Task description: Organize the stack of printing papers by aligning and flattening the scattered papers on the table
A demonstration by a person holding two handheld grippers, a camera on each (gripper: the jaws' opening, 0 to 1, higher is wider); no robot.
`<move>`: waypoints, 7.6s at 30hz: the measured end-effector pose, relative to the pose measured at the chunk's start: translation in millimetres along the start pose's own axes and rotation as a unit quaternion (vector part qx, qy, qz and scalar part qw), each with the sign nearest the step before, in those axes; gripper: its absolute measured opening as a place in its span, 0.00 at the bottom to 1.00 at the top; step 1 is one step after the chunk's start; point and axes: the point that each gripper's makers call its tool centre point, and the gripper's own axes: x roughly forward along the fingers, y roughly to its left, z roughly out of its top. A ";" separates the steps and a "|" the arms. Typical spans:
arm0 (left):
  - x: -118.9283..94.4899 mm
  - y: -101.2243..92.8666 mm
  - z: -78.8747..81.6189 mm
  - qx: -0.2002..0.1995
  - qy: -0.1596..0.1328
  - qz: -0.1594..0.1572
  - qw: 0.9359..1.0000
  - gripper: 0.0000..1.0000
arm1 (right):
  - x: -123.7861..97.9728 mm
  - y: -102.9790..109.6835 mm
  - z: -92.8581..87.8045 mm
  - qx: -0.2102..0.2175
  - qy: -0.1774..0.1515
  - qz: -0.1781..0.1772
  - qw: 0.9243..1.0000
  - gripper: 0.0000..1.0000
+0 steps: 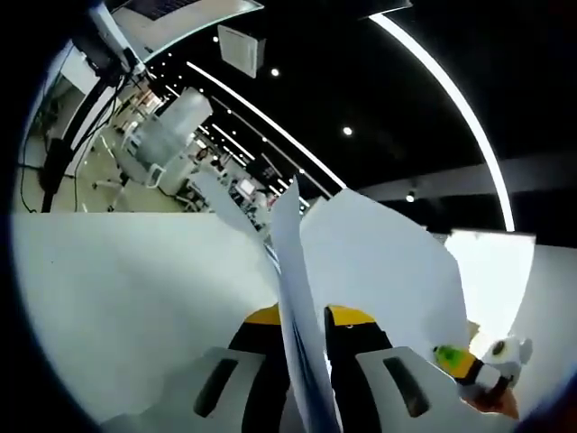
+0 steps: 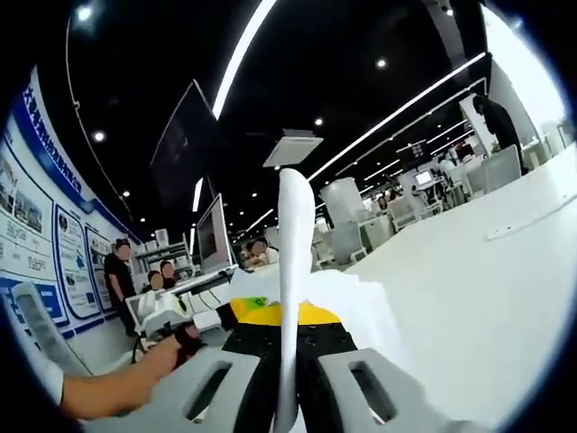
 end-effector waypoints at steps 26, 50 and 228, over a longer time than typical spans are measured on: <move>1.8 0.6 0.9 -0.005 -0.003 0.002 1.000 0.18 | -0.7 0.3 -16.9 0.127 -0.043 -0.018 0.991 0.00; 1.9 -0.3 1.6 -0.006 -0.006 0.001 1.000 0.18 | -1.6 21.5 -26.5 0.140 -0.047 -0.027 0.989 0.00; -19.4 -184.7 -75.3 0.058 0.078 -0.375 0.922 0.09 | -119.8 -27.2 30.9 0.034 0.070 0.221 0.972 0.00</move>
